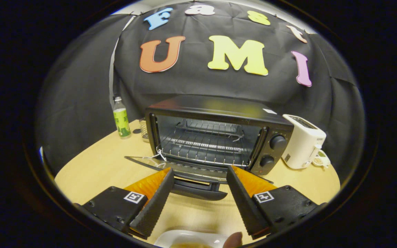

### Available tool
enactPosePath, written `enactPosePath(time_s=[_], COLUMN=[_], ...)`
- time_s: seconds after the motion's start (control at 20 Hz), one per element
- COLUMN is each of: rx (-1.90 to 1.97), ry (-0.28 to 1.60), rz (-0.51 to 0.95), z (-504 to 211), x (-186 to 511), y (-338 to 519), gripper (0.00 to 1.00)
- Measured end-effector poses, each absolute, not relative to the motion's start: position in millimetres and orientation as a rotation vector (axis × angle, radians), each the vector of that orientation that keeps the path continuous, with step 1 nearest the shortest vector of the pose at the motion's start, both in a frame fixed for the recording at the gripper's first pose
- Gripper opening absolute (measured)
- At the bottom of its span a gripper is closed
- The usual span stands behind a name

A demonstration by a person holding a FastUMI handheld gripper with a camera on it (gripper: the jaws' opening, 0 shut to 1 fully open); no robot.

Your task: Open the toaster oven, put the food inside, and close the toaster oven door.

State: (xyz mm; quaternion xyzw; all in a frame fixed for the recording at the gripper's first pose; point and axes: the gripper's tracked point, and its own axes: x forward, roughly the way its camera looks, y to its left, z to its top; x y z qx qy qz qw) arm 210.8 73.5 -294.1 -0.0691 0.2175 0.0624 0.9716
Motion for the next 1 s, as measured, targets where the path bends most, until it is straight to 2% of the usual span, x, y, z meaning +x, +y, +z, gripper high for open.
enactPosePath(time_s=[0.55, 1.0], rx=[-0.136, -0.062], ry=[0.551, 0.712], rz=[0.155, 0.163], z=[-315.0, -352.6], x=[193.0, 182.4], y=[72.2, 71.5], gripper=[1.00, 1.00])
